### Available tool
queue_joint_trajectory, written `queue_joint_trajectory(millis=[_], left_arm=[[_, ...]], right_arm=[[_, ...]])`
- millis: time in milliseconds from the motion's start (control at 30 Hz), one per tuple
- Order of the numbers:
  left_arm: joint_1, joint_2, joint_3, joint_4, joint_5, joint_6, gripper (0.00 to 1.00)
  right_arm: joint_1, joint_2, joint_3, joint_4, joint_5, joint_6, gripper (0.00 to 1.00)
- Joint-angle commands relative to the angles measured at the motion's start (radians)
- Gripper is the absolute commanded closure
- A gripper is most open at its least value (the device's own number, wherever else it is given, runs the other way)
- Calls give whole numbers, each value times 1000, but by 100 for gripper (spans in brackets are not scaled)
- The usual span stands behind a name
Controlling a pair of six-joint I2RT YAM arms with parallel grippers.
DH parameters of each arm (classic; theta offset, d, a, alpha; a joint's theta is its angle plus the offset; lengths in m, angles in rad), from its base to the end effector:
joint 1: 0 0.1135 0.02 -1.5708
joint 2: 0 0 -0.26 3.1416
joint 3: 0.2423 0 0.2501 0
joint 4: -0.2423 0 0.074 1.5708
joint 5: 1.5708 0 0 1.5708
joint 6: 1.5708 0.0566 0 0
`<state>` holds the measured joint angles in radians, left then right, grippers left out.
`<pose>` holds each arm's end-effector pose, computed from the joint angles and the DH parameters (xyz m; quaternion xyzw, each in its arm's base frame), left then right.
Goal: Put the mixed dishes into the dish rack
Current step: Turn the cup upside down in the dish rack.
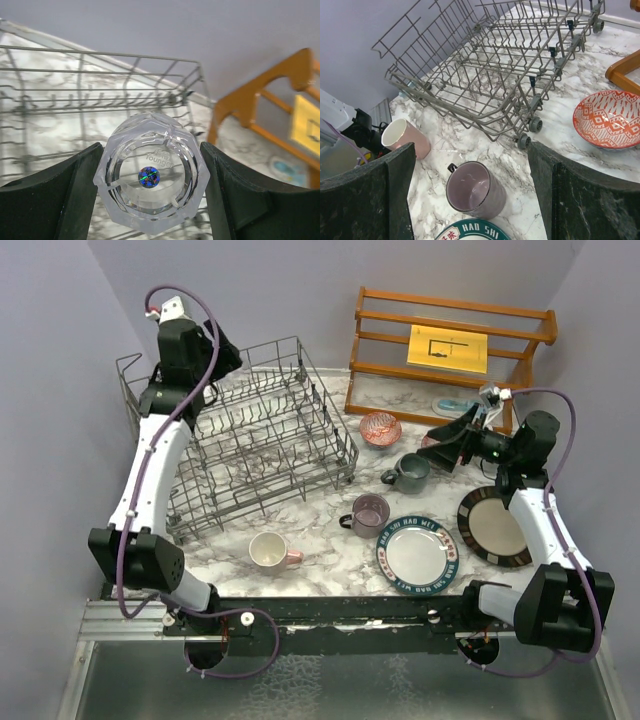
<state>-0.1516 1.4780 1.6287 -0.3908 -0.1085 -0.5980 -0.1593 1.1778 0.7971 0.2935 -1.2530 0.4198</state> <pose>0.3503 -0.0473 0.4372 -0.2065 0.7586 -0.1860 0.5893 0.2647 0.0119 0.3112 -0.2091 0.6855 0.4997 0.4865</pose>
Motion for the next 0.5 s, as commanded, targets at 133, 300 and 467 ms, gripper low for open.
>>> queue_joint_trajectory(millis=[133, 300, 467], left_arm=[[223, 149, 104, -184, 19, 305, 100], [286, 212, 88, -134, -36, 295, 100], [317, 266, 46, -41, -91, 267, 100]], right_arm=[[-5, 8, -6, -20, 4, -38, 7], [-5, 5, -8, -19, 5, -38, 7], [-5, 5, -8, -20, 2, -35, 7]])
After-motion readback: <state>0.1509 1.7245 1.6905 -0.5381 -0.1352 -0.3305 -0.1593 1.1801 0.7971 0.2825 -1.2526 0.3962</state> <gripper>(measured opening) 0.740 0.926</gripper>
